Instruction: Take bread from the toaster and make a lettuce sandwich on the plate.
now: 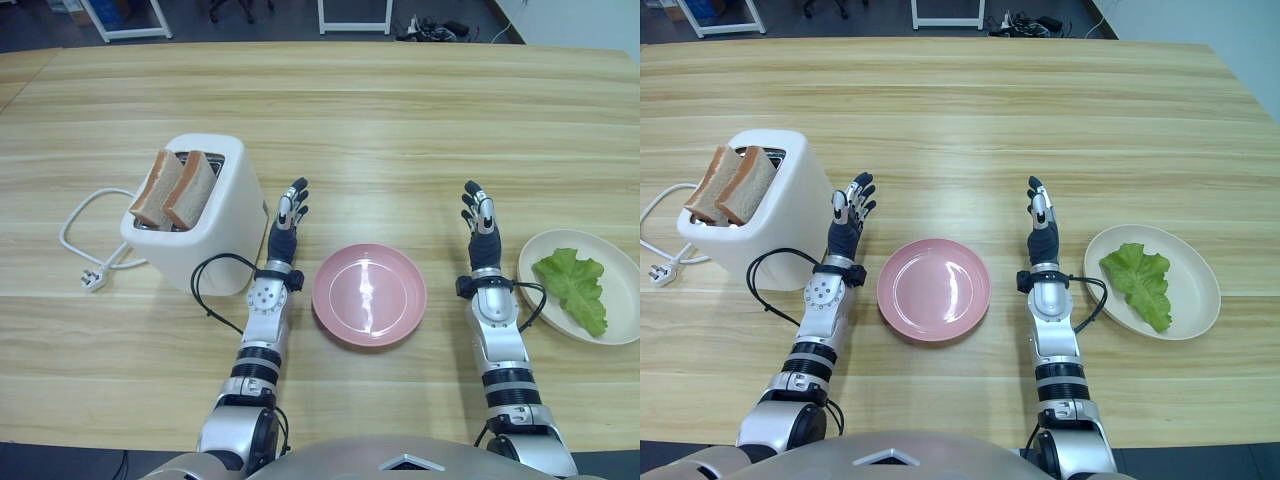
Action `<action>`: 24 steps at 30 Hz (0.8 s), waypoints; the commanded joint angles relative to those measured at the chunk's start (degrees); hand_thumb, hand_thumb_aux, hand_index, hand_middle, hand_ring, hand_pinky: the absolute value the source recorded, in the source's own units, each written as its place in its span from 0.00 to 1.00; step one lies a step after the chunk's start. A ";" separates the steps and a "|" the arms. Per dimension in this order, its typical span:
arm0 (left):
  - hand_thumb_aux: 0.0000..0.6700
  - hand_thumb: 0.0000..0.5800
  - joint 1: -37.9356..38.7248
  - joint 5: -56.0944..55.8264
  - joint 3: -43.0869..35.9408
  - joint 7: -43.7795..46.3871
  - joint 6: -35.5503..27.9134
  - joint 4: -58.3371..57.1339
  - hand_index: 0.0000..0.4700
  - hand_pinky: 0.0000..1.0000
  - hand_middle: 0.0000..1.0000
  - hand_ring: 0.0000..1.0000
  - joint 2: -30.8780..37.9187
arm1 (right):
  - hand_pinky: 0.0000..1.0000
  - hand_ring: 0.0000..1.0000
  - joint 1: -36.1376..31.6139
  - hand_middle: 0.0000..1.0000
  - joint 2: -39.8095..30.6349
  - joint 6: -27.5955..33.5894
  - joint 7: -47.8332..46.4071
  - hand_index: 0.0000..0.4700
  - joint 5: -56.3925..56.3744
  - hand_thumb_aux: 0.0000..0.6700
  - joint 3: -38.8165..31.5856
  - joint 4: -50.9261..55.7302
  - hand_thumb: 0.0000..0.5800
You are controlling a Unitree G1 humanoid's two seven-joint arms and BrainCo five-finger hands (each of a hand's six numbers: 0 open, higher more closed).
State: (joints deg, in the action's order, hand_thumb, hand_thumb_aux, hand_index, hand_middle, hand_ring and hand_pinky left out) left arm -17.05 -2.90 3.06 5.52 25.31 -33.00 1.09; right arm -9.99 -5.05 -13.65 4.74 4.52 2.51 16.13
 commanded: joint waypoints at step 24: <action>0.00 0.00 16.89 6.72 22.62 -1.81 -28.01 55.30 0.00 0.00 0.00 0.00 31.64 | 0.00 0.00 -1.38 0.00 2.27 -0.32 1.35 0.00 1.10 0.00 -1.68 3.87 0.00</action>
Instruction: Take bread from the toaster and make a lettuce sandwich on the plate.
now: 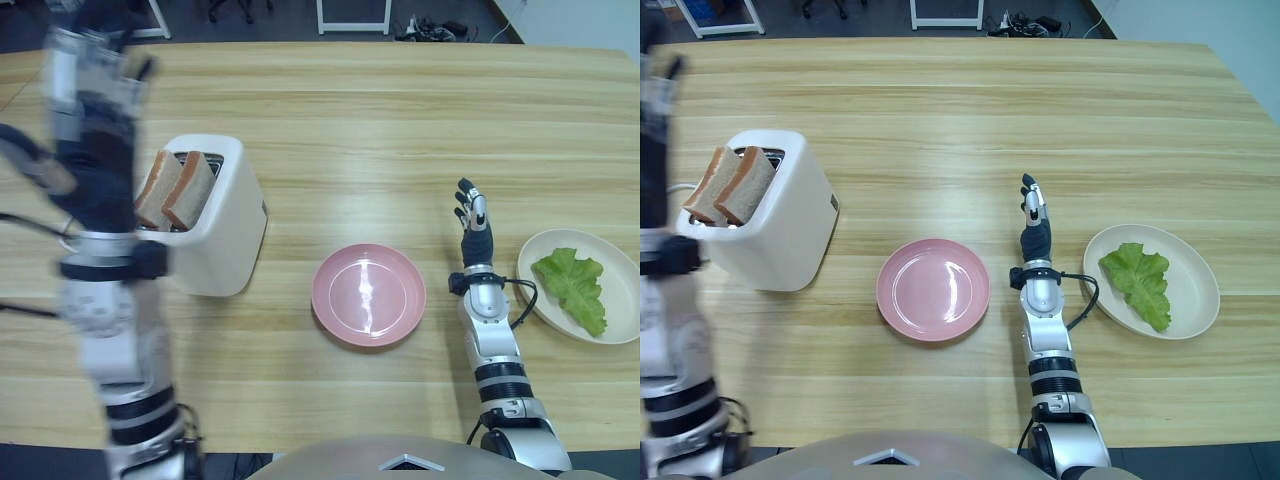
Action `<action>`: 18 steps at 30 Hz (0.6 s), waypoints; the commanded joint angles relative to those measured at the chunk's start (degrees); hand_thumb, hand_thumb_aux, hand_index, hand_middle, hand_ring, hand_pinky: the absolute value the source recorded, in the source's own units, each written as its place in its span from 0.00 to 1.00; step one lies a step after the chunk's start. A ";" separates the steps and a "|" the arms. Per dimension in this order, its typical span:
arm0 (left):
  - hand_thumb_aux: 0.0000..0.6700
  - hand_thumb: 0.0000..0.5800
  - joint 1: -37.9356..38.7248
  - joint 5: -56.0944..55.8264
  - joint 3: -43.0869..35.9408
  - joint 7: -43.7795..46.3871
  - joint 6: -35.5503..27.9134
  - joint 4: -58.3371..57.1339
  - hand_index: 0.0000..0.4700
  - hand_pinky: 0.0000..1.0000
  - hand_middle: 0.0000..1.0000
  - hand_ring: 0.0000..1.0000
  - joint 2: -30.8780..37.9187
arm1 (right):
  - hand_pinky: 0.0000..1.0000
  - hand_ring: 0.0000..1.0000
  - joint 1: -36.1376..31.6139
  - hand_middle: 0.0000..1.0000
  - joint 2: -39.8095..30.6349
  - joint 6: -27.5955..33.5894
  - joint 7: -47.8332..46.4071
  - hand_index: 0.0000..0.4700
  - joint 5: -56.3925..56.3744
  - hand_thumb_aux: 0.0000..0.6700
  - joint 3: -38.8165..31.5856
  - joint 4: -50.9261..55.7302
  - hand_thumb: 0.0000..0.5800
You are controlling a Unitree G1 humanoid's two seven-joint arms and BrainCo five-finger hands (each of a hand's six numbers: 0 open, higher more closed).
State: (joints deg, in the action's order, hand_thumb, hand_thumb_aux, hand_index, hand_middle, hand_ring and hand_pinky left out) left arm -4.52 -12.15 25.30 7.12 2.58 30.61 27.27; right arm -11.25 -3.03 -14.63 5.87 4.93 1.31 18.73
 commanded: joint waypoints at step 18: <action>0.00 0.00 7.91 49.45 -12.77 -9.00 -21.66 -25.07 0.00 0.00 0.00 0.00 10.63 | 0.00 0.00 2.37 0.00 0.08 1.27 0.12 0.00 0.68 0.00 0.23 -1.60 0.00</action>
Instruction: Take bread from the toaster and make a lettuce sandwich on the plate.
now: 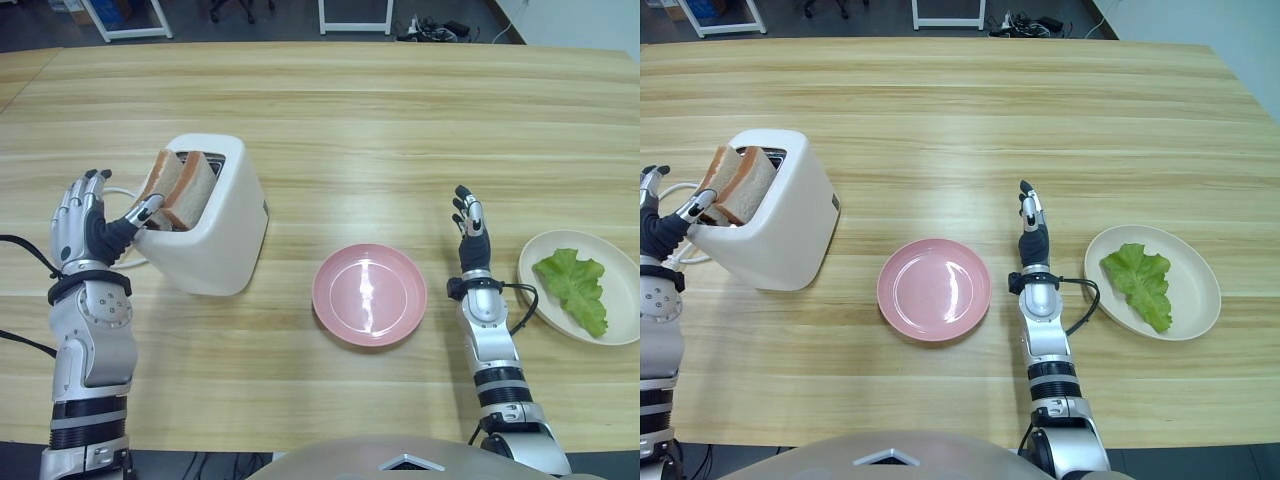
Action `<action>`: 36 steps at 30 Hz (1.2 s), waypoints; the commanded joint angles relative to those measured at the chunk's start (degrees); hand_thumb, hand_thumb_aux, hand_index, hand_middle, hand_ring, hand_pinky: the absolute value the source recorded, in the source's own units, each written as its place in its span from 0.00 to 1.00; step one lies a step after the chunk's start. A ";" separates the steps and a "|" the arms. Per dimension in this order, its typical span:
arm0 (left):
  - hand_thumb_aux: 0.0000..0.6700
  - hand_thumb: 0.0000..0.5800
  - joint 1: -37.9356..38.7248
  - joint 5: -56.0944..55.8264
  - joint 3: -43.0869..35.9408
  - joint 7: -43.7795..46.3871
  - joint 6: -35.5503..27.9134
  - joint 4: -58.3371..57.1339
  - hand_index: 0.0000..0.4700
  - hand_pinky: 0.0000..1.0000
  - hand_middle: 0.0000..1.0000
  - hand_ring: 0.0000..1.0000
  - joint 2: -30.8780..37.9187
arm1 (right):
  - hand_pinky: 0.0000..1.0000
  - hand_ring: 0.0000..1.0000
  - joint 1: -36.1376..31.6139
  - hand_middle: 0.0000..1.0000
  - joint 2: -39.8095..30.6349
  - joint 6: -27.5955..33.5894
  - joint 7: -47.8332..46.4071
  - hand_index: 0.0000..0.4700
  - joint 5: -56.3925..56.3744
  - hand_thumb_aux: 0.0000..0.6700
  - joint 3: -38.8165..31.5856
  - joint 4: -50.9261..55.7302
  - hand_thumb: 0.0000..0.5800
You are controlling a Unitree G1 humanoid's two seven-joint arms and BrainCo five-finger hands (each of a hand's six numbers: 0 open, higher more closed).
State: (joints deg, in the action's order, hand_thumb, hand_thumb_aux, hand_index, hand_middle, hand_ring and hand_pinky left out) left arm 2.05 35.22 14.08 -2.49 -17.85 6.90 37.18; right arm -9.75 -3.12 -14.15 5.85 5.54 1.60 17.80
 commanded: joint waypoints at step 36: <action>1.00 1.00 -0.97 -47.48 -10.72 -2.83 26.80 19.07 1.00 1.00 1.00 1.00 -15.29 | 0.00 0.00 1.07 0.00 1.16 1.44 0.07 0.00 -0.74 0.00 0.44 1.12 0.00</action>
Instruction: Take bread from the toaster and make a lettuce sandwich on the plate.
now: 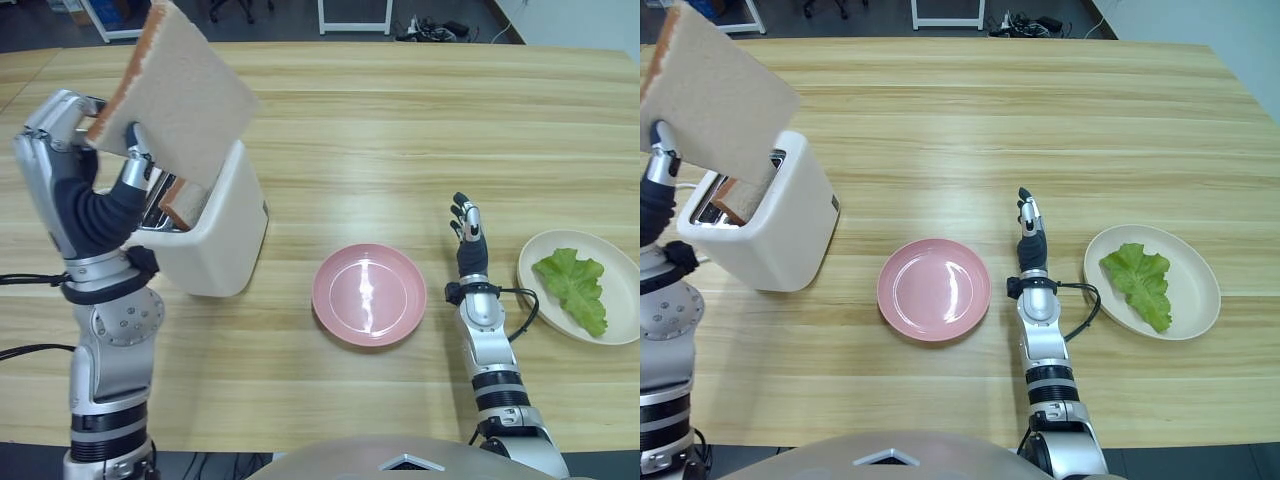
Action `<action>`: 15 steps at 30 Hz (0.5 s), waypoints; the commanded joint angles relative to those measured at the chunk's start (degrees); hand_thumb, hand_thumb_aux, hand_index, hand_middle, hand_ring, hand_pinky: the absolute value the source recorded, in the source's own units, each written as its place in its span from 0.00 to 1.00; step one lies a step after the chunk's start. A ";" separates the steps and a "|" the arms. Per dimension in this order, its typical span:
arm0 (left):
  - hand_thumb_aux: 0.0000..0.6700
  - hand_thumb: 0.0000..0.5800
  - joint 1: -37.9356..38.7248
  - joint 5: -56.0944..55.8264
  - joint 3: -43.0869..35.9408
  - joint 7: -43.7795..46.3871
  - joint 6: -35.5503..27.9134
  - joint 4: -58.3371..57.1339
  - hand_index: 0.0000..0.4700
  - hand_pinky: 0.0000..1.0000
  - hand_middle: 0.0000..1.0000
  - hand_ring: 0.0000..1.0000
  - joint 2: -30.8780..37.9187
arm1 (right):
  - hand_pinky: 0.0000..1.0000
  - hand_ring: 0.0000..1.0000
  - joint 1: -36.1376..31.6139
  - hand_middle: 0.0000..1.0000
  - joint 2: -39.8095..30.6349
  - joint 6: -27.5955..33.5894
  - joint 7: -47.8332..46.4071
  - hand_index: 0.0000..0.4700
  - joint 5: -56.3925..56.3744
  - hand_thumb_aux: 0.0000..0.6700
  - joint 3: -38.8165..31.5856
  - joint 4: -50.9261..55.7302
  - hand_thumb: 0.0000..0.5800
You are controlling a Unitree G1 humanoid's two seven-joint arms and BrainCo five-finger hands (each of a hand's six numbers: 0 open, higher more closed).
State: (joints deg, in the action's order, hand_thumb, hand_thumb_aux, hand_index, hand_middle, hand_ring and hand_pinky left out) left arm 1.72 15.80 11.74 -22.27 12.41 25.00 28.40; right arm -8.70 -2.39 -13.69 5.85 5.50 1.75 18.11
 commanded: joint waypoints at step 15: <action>1.00 1.00 -2.11 -13.44 -30.78 38.74 -14.25 -18.92 1.00 1.00 1.00 1.00 -7.10 | 0.00 0.00 0.73 0.00 0.54 1.46 0.00 0.00 -0.53 0.00 0.39 -0.01 0.00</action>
State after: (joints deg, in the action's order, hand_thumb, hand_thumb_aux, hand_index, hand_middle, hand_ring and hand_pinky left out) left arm -0.02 -0.21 -17.82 15.45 -1.83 7.20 20.97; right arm -8.55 -2.23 -12.98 5.81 5.40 2.19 18.10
